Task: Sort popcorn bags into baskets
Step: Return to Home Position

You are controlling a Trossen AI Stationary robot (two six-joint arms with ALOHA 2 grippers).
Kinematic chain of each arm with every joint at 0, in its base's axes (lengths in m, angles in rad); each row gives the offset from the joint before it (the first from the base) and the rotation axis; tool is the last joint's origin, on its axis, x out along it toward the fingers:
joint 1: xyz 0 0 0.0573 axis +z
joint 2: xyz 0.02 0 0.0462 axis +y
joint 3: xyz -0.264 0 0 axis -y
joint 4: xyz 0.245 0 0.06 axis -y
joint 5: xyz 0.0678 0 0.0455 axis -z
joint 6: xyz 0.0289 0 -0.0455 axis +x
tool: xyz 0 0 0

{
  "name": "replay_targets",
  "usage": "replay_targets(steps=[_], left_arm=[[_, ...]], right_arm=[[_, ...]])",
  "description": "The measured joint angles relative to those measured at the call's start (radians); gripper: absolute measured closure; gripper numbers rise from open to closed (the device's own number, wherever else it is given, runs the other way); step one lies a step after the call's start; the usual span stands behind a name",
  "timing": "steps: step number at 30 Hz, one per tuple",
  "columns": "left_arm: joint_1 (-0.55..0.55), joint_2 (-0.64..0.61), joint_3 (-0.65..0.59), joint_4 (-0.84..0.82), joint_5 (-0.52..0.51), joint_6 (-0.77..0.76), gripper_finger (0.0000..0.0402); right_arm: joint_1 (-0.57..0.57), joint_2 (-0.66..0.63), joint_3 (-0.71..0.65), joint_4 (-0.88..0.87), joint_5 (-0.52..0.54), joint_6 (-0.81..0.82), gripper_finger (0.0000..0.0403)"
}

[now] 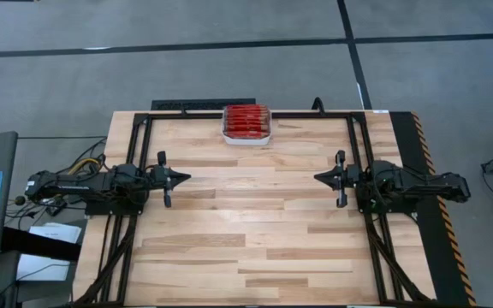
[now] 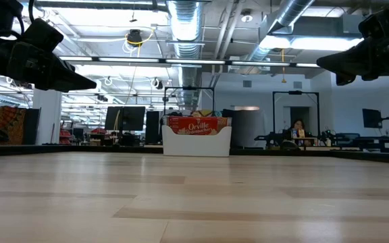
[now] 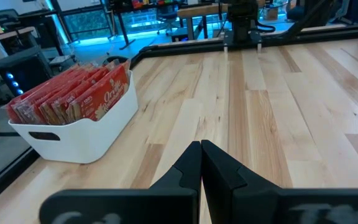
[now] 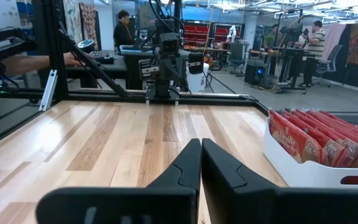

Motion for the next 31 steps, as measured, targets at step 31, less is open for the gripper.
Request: replay_targets(steps=[31], left_arm=[[0.0,0.0,0.0,0.0,0.0,0.0,0.0401]], right_arm=[[0.0,0.0,0.0,0.0,0.0,0.0,0.037]])
